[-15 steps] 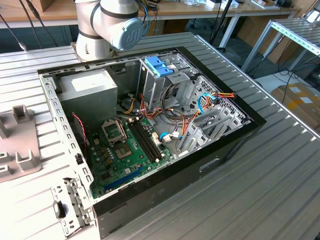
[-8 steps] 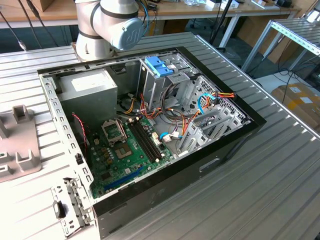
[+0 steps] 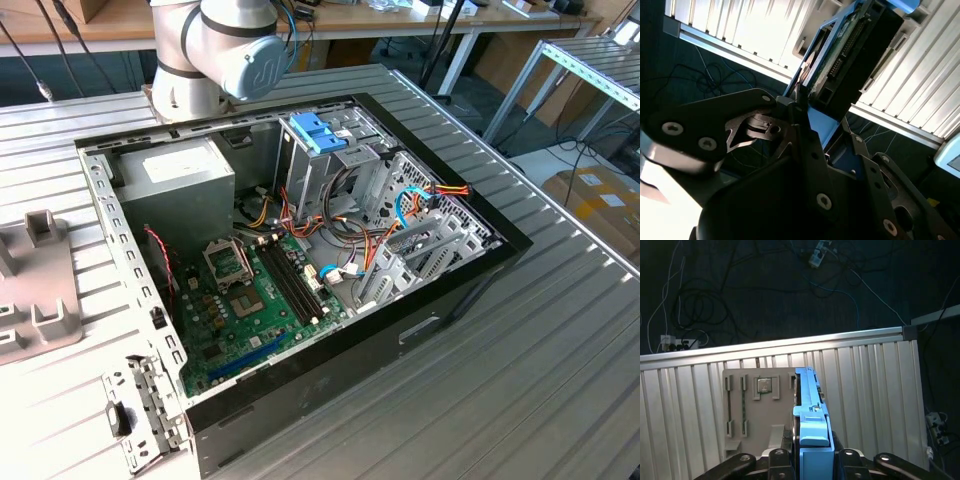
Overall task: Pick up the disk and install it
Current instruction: 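Pick up the disk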
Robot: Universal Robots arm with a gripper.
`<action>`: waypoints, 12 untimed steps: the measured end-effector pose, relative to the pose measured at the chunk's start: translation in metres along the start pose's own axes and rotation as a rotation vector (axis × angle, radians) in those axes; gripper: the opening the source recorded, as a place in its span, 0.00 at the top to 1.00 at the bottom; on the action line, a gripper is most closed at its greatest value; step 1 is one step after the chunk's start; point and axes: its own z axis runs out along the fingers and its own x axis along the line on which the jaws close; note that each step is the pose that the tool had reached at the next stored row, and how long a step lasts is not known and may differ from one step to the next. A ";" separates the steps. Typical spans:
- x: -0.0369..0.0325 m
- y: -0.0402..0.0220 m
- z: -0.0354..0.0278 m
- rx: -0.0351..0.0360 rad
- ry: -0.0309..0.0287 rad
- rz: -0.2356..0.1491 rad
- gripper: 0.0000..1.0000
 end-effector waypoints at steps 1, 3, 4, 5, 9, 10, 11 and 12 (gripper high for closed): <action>0.0015 -0.0004 -0.0001 0.0001 0.0000 0.000 0.63; 0.0047 -0.0014 -0.0003 0.0001 0.0000 0.000 0.63; 0.0064 -0.0021 -0.0004 0.0000 0.0000 0.000 0.63; 0.0077 -0.0026 -0.0005 0.0000 0.0000 0.000 0.63; 0.0120 -0.0052 -0.0007 0.0000 0.0000 0.000 0.63; 0.0130 -0.0060 -0.0008 0.0000 0.0000 0.000 0.63; 0.0138 -0.0066 -0.0009 -0.0001 0.0000 0.000 0.63; 0.0144 -0.0072 -0.0009 -0.0001 0.0000 0.000 0.63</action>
